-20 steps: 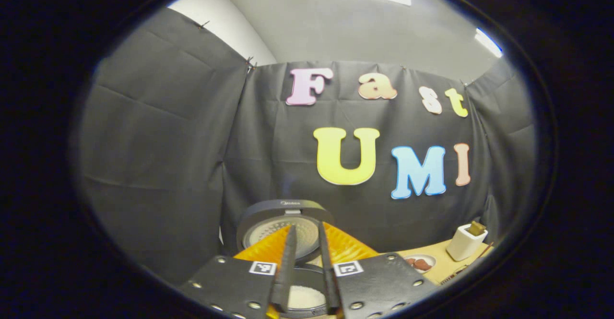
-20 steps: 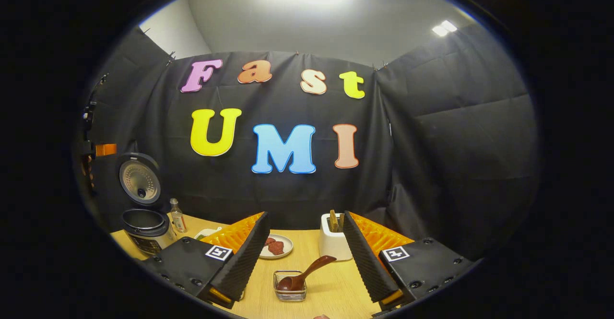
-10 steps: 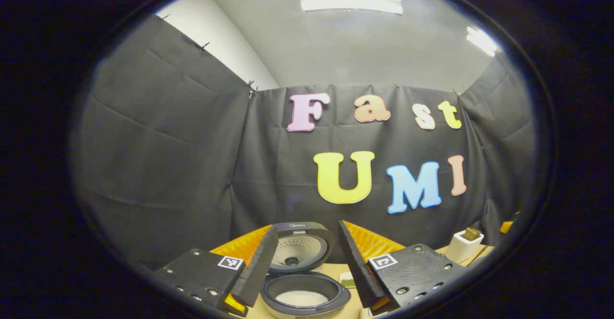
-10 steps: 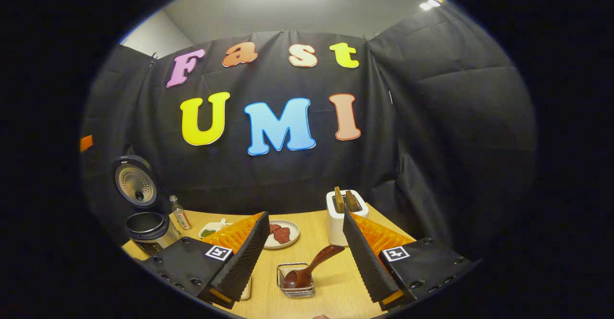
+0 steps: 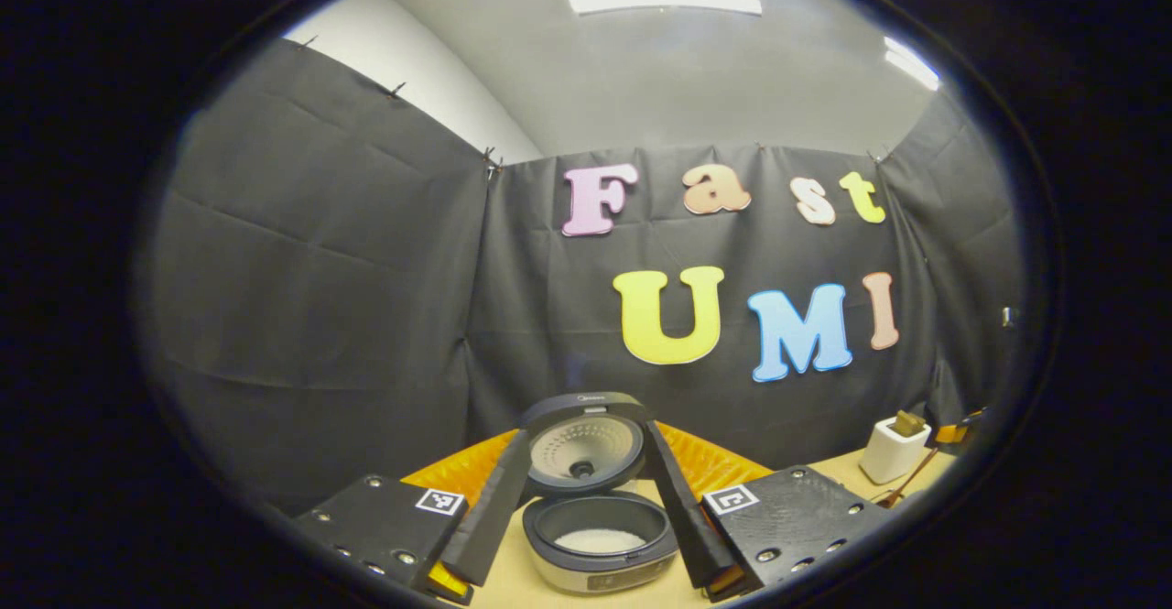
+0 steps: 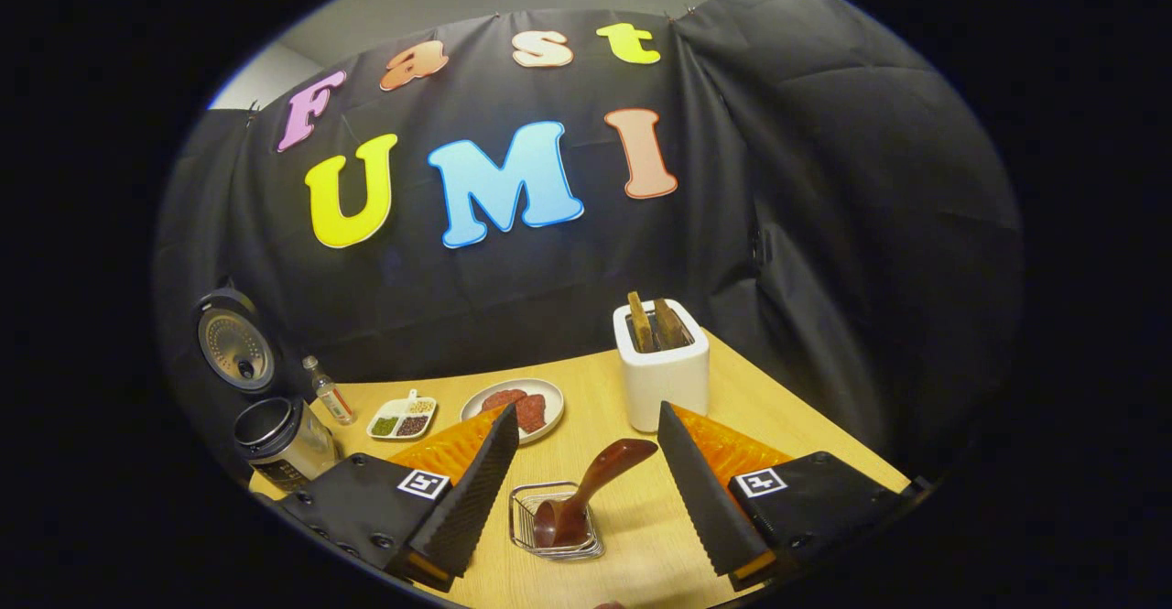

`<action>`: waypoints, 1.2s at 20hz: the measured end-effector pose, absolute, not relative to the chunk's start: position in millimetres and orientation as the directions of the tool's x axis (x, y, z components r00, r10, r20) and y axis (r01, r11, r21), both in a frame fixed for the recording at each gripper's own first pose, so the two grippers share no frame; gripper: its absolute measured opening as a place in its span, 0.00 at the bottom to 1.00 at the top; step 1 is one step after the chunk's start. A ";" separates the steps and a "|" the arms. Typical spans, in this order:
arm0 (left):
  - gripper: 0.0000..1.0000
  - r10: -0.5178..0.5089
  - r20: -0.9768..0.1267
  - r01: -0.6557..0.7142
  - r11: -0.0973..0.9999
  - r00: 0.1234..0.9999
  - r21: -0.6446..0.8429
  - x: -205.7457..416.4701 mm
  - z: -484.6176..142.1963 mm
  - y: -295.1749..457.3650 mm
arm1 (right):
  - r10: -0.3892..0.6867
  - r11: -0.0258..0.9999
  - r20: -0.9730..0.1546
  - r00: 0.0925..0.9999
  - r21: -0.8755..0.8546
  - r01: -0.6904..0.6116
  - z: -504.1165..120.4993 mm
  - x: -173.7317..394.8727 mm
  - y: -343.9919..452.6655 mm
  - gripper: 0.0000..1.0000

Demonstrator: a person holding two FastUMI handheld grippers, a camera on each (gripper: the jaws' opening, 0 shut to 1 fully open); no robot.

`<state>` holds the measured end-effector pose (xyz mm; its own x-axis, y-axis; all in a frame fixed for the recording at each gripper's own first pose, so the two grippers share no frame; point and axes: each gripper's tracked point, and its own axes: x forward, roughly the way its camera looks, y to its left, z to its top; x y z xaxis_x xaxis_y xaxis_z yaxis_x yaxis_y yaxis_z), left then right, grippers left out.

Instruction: Close the left gripper, press the button to open the rice cooker; take a wooden spoon from the chopstick holder with the right hand, scoop a spoonful of rice and pour it into the rice cooker, then put the wooden spoon back into the chopstick holder.

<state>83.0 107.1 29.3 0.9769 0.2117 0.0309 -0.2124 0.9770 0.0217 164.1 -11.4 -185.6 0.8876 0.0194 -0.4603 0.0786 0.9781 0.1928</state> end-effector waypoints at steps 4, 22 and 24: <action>0.80 0.250 0.012 -0.250 0.968 0.968 0.027 70.8 24.2 116.5 | 0.024 0.973 -0.527 0.850 0.207 0.101 -218.1 171.6 -15.4 0.97; 0.78 0.336 -0.045 -0.335 0.942 0.941 0.031 41.6 0.1 134.4 | 0.192 0.866 -0.692 0.696 0.453 0.212 -297.0 158.8 16.0 0.25; 0.78 0.335 -0.044 -0.334 0.942 0.941 0.029 39.1 0.2 134.9 | 0.198 0.867 -0.689 0.697 0.455 0.203 -297.4 157.7 18.1 0.19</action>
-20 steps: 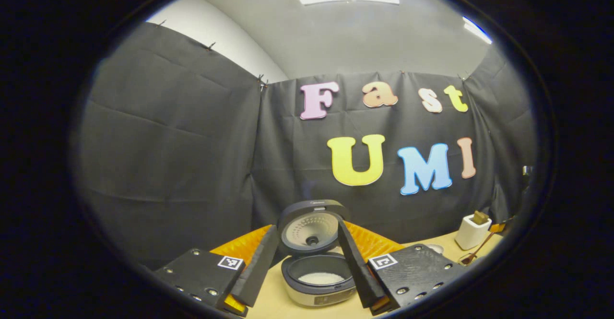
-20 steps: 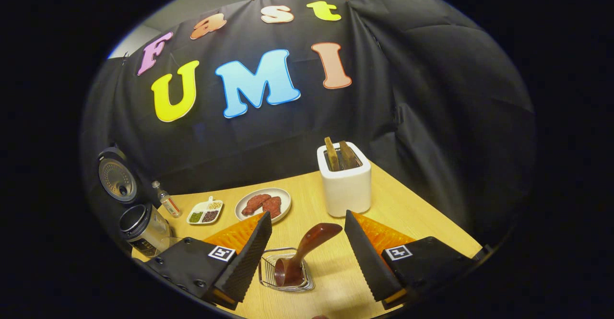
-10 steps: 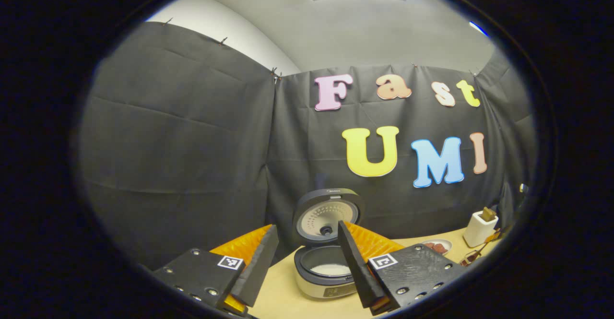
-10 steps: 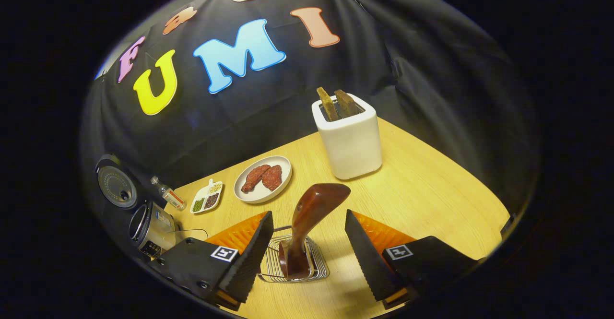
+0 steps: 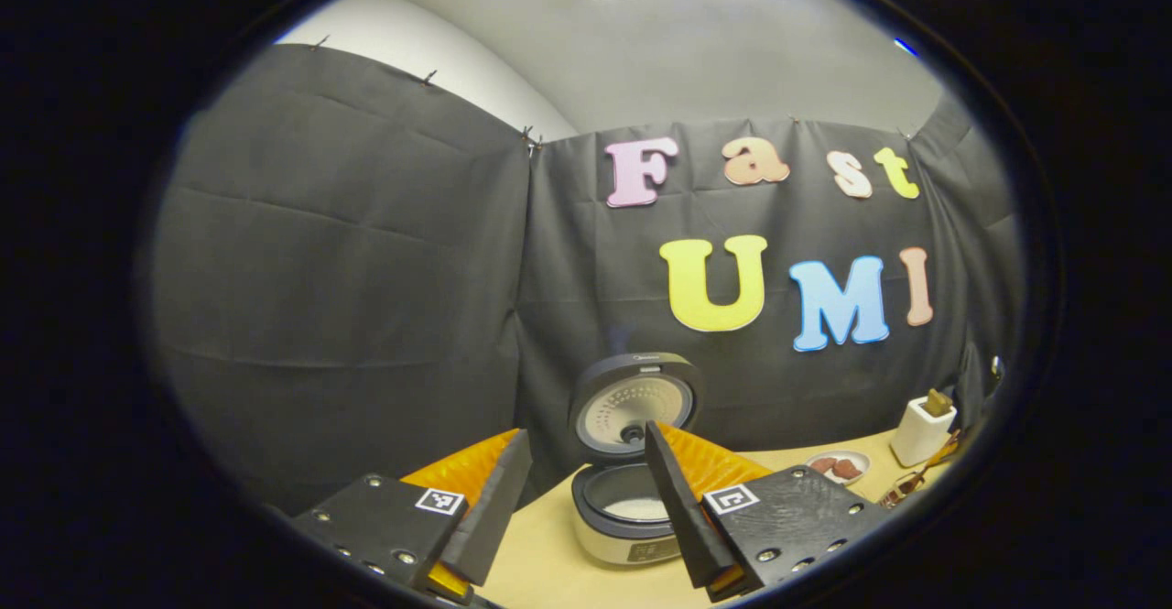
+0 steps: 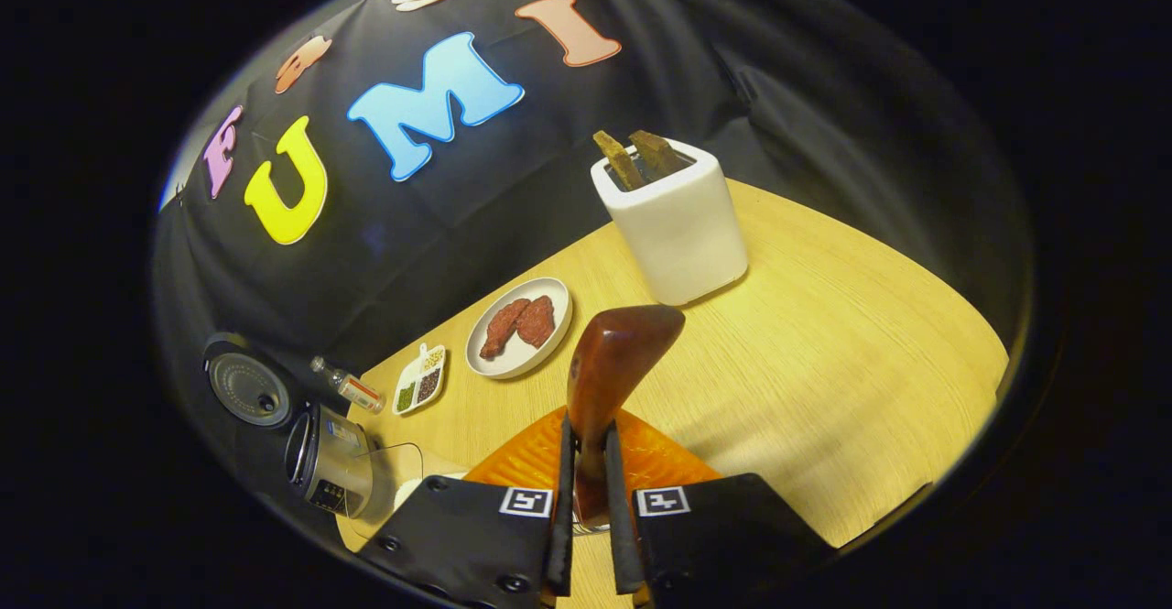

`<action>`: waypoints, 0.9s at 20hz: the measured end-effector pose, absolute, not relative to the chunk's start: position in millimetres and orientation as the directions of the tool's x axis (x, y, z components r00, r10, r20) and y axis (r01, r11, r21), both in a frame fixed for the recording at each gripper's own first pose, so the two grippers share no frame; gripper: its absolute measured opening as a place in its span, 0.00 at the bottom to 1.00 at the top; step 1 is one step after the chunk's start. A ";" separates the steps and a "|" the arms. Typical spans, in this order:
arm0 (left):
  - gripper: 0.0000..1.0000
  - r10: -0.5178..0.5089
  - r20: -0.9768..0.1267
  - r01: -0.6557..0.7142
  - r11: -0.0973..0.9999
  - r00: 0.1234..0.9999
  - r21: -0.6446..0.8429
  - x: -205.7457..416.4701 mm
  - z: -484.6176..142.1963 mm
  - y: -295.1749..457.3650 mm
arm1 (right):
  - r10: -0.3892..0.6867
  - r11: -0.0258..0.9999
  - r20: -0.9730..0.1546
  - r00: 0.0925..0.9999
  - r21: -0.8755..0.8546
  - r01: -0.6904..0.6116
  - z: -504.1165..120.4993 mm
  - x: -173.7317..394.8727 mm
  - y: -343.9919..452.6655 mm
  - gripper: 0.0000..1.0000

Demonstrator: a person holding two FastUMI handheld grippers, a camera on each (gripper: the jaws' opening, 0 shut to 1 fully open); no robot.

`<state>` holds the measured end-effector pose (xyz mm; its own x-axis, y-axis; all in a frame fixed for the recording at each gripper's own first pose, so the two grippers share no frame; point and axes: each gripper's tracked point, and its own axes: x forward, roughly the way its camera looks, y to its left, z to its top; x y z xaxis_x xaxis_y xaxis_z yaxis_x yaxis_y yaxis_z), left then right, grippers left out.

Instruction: Close the left gripper, press the button to open the rice cooker; take a wooden spoon from the chopstick holder with the right hand, scoop a spoonful of rice and pour it into the rice cooker, then put the wooden spoon back into the chopstick holder.

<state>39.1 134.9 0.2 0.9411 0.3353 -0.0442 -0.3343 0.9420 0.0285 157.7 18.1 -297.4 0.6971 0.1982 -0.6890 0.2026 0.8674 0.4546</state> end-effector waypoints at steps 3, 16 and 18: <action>0.78 0.334 -0.041 -0.333 0.943 0.942 0.028 38.7 2.4 137.5 | 0.191 0.884 -0.685 0.703 0.432 0.181 -295.8 155.1 17.8 0.12; 0.78 0.259 -0.023 -0.259 0.966 0.965 0.000 60.5 8.4 133.3 | 0.101 0.967 -0.537 0.837 0.252 0.045 -194.9 159.4 38.8 0.12; 0.78 0.250 -0.024 -0.250 0.968 0.968 -0.002 62.7 6.6 133.2 | 0.101 0.971 -0.516 0.851 0.236 0.028 -183.2 159.9 49.2 0.11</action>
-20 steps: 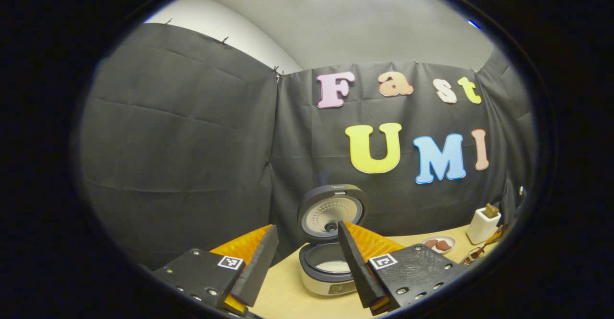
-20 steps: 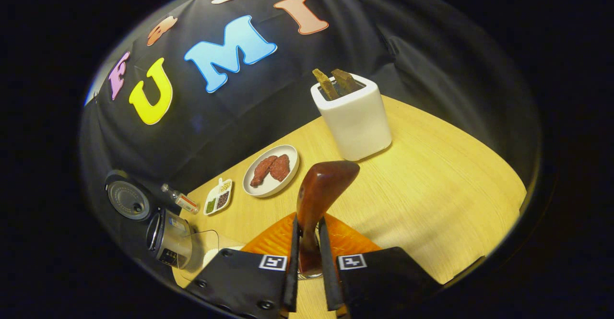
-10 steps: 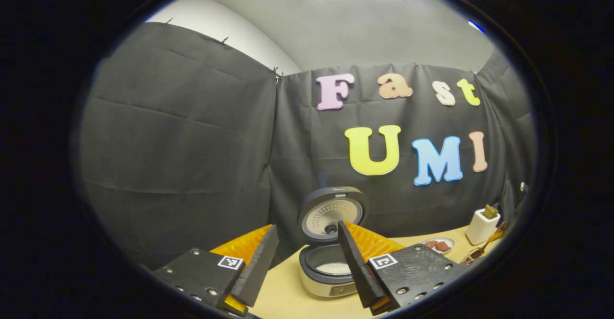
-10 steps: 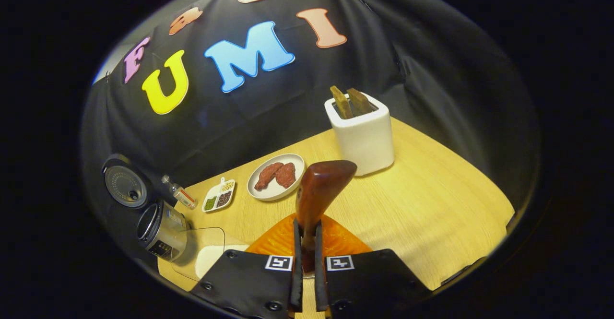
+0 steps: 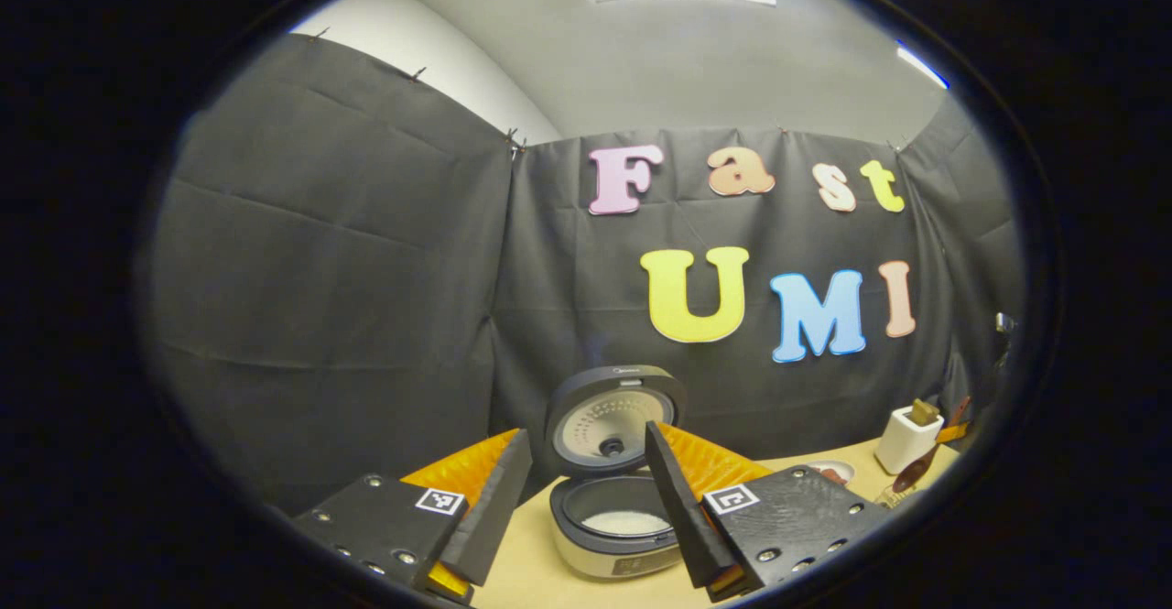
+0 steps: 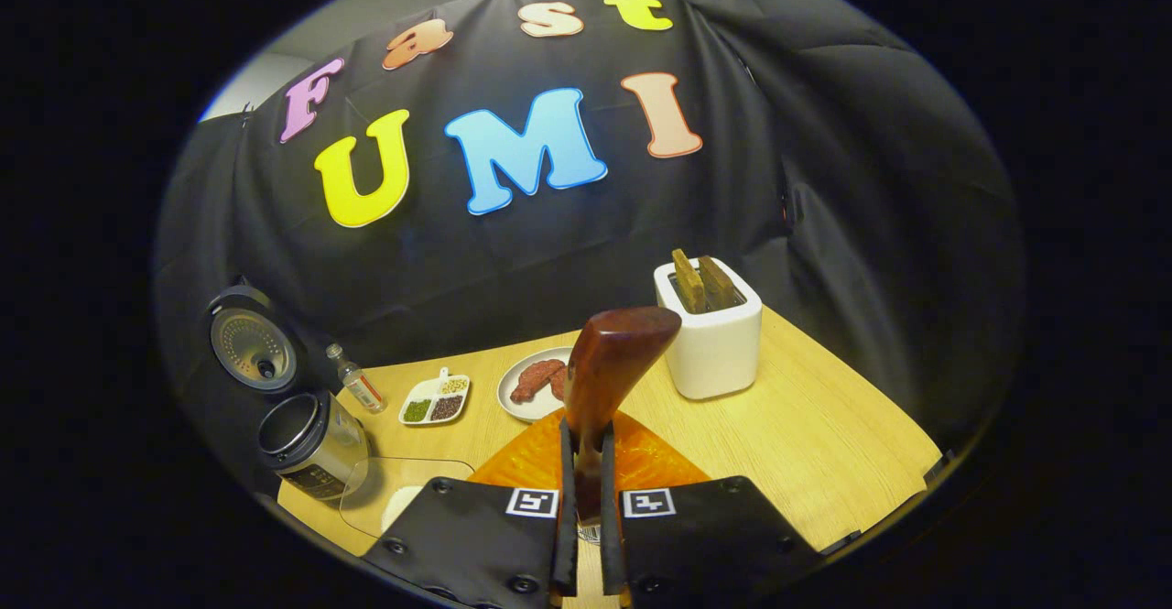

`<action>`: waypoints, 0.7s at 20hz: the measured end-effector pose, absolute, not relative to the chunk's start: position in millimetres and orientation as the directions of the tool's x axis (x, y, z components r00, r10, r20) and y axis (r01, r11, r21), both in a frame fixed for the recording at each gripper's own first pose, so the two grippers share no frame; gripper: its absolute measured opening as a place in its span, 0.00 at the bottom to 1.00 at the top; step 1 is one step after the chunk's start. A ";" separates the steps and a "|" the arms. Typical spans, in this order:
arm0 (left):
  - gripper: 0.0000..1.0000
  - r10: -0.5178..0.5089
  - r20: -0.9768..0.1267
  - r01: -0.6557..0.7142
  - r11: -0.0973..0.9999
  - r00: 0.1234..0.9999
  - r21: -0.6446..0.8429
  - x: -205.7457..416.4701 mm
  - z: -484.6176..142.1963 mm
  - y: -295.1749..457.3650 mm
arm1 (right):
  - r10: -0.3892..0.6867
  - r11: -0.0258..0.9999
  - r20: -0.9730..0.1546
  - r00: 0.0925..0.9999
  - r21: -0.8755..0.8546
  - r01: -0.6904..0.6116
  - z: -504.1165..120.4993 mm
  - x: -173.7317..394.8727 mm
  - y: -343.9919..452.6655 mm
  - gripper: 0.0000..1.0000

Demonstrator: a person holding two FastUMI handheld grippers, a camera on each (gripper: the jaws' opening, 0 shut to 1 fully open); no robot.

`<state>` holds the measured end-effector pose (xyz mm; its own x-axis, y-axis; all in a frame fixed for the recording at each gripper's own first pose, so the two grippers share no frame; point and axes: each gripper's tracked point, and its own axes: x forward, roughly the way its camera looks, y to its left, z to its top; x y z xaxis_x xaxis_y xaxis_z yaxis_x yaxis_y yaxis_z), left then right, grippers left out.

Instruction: Close the left gripper, press the button to open the rice cooker; take a wooden spoon from the chopstick holder with the right hand, scoop a spoonful of rice and pour it into the rice cooker, then put the wooden spoon back into the chopstick holder.

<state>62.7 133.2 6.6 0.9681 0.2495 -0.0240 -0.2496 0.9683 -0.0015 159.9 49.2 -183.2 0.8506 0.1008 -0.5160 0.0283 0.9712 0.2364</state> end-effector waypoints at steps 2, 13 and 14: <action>0.79 0.244 -0.029 -0.244 0.970 0.969 0.002 65.3 3.4 136.8 | 0.112 0.975 -0.494 0.862 0.223 0.002 -173.6 160.5 64.2 0.11; 0.79 0.261 -0.052 -0.263 0.965 0.964 -0.021 78.0 -13.3 177.3 | 0.237 0.971 -0.425 0.873 0.143 -0.194 -157.1 155.6 177.6 0.12; 0.79 0.262 -0.054 -0.264 0.964 0.964 -0.020 80.1 -15.3 180.1 | 0.246 0.969 -0.430 0.869 0.138 -0.206 -159.7 154.5 185.8 0.08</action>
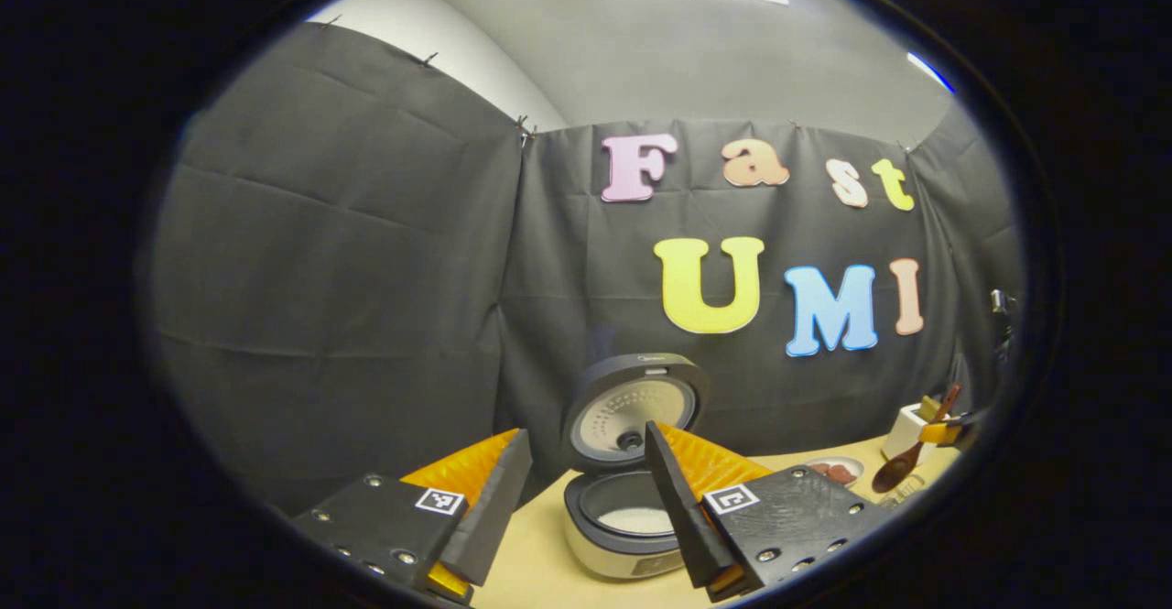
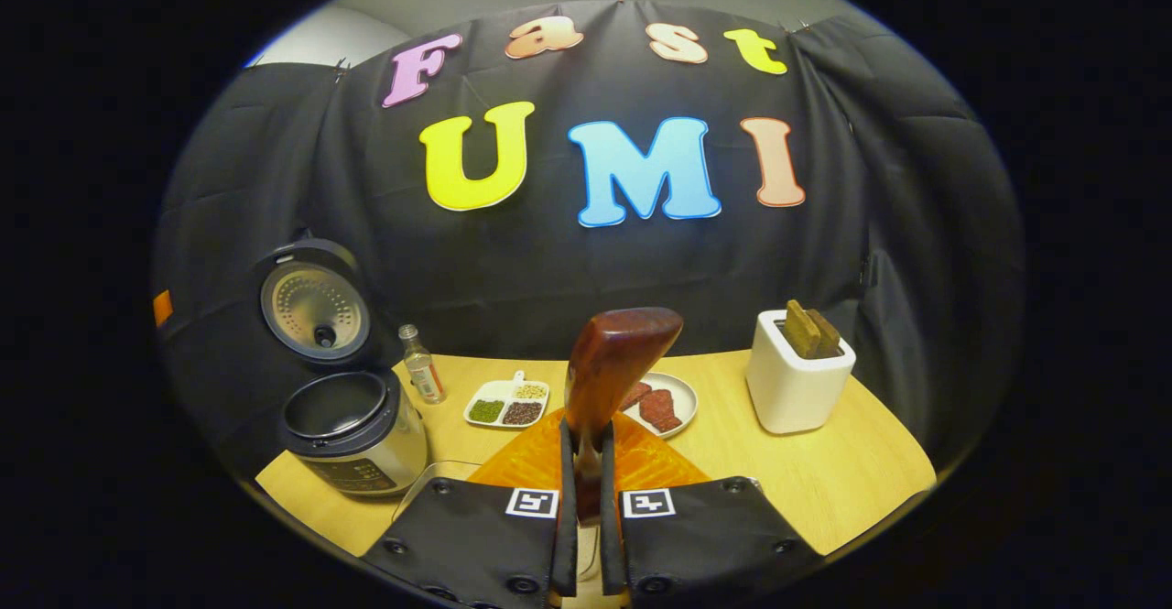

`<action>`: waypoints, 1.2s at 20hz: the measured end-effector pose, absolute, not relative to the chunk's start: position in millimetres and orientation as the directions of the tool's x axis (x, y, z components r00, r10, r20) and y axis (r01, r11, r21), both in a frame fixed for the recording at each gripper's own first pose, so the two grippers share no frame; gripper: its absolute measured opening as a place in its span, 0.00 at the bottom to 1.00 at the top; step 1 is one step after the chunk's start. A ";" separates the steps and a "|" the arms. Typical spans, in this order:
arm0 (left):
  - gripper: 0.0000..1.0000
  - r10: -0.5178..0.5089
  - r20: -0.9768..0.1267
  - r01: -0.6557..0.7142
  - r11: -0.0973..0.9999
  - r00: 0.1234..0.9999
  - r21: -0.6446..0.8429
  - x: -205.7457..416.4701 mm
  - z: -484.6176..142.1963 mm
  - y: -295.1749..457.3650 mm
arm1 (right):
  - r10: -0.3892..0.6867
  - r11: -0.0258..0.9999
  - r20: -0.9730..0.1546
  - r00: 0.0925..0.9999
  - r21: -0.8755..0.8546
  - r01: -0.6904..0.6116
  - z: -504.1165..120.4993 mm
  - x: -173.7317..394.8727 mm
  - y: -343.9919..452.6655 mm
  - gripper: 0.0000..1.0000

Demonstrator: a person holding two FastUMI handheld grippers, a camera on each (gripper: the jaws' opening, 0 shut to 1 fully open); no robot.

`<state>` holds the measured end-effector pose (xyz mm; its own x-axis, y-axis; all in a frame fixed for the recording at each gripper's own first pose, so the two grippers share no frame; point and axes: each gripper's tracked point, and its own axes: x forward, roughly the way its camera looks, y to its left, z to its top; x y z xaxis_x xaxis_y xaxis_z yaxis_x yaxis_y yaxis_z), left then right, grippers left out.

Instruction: Close the left gripper, press the button to open the rice cooker; take a wooden spoon from the chopstick holder with the right hand, scoop a spoonful of rice and pour it into the rice cooker, then put the wooden spoon back into the chopstick holder.

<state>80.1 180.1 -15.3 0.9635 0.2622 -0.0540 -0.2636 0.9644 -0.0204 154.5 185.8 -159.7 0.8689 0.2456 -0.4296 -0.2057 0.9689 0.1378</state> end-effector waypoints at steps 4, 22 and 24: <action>0.78 0.265 -0.061 -0.266 0.964 0.962 -0.012 85.3 -22.9 194.4 | 0.252 0.967 -0.455 0.854 0.087 -0.239 -181.1 150.0 208.9 0.11; 0.79 0.283 -0.113 -0.286 0.958 0.952 -0.007 106.6 -53.4 220.2 | 0.189 0.928 -0.531 0.826 -0.177 -0.327 -272.8 142.3 255.0 0.08; 0.79 0.280 -0.113 -0.283 0.959 0.953 -0.008 107.0 -53.6 219.0 | 0.216 0.929 -0.548 0.808 -0.139 -0.342 -275.5 136.5 263.7 0.11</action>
